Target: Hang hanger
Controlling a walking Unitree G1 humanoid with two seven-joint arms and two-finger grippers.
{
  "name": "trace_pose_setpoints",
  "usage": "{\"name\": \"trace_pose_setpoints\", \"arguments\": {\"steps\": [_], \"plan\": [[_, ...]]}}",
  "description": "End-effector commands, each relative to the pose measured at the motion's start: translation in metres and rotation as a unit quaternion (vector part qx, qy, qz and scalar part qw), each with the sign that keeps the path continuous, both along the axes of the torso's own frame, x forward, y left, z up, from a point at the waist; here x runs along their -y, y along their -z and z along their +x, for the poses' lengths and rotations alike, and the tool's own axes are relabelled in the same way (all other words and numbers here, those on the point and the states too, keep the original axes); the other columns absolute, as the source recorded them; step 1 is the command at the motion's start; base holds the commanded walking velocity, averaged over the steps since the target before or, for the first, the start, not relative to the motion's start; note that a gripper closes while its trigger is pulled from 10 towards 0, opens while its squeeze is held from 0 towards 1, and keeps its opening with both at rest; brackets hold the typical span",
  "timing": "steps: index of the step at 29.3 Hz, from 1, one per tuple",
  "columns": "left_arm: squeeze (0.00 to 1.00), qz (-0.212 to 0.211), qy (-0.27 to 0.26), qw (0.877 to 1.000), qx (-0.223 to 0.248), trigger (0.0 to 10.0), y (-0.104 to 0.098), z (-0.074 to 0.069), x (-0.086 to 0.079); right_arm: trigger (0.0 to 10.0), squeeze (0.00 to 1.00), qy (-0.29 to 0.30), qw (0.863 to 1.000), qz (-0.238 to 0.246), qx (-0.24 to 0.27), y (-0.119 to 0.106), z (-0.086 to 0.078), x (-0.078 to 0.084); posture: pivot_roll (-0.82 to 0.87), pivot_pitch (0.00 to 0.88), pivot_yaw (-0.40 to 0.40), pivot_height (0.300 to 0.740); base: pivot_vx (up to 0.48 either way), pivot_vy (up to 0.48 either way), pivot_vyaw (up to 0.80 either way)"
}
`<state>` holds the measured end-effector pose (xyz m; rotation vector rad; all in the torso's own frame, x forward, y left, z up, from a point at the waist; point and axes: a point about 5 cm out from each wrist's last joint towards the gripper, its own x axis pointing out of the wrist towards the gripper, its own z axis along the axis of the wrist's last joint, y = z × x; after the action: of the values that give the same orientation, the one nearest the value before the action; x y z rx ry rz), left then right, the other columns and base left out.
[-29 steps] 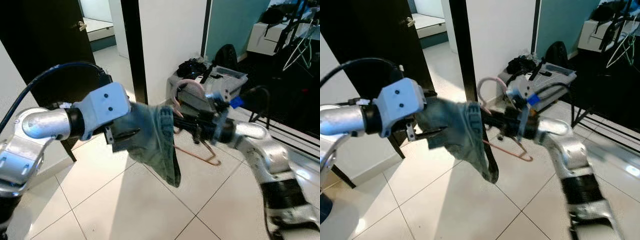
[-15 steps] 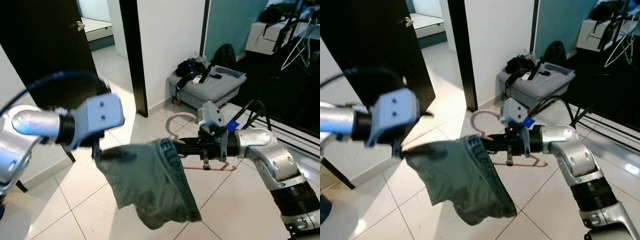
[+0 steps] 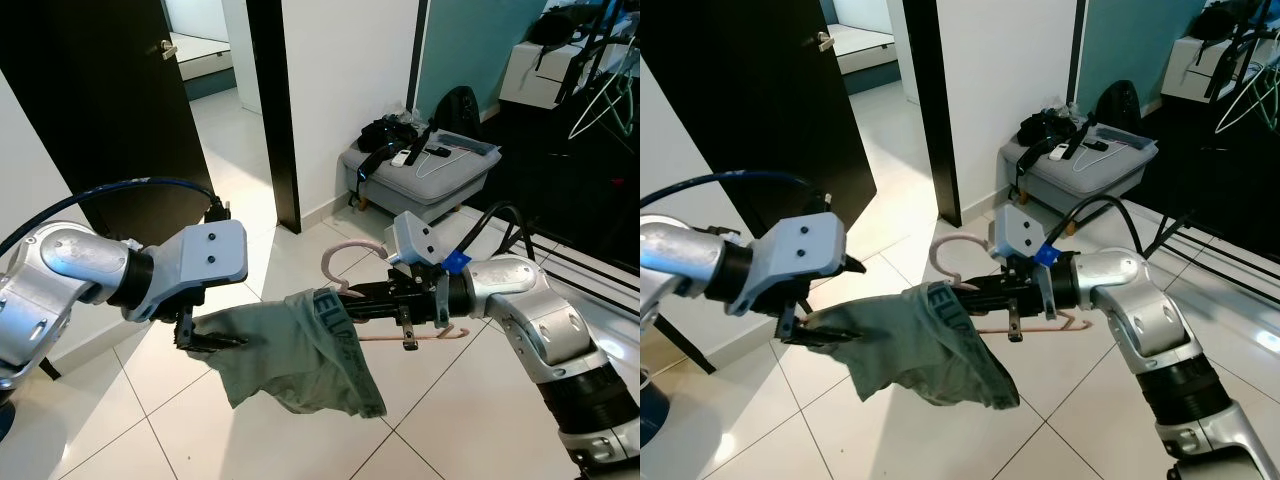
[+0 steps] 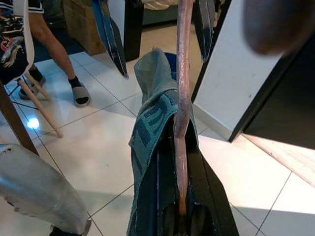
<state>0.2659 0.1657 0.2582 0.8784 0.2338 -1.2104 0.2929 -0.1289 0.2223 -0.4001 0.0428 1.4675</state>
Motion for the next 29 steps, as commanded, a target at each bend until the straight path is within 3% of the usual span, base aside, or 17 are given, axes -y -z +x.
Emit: {"name": "trace_pose_setpoints", "arguments": {"steps": [1,3,4,18,29], "plan": [[0.00,0.003,-0.007,1.000,-0.009,2.2,0.003,0.003,0.001,0.0,0.00,-0.021,1.000,0.008,0.012,-0.007,-0.003,-0.008,-0.05,0.000,0.088,0.731,0.000,0.000,0.00],[0.00,0.000,-0.011,1.000,-0.017,2.2,0.005,0.004,0.002,0.0,0.00,-0.024,1.000,0.013,0.015,-0.008,-0.004,-0.011,-0.05,0.000,0.090,0.731,0.000,0.000,0.00],[0.00,-0.001,-0.012,1.000,-0.028,0.0,0.008,0.004,0.002,0.0,0.00,-0.027,0.999,0.019,0.017,-0.009,-0.004,-0.013,-0.05,0.000,0.090,0.731,0.000,0.000,0.00],[0.00,0.021,-0.025,0.999,-0.039,0.0,0.014,0.008,-0.004,0.0,0.00,-0.038,0.998,0.035,0.021,-0.013,-0.007,-0.020,-0.06,0.000,0.099,0.731,0.000,0.000,0.00],[0.00,0.030,-0.001,0.998,-0.047,0.0,0.008,0.006,-0.006,0.0,0.00,-0.040,0.998,0.034,0.020,-0.012,-0.008,-0.022,-0.05,0.000,0.099,0.731,0.000,0.000,0.00]]}}
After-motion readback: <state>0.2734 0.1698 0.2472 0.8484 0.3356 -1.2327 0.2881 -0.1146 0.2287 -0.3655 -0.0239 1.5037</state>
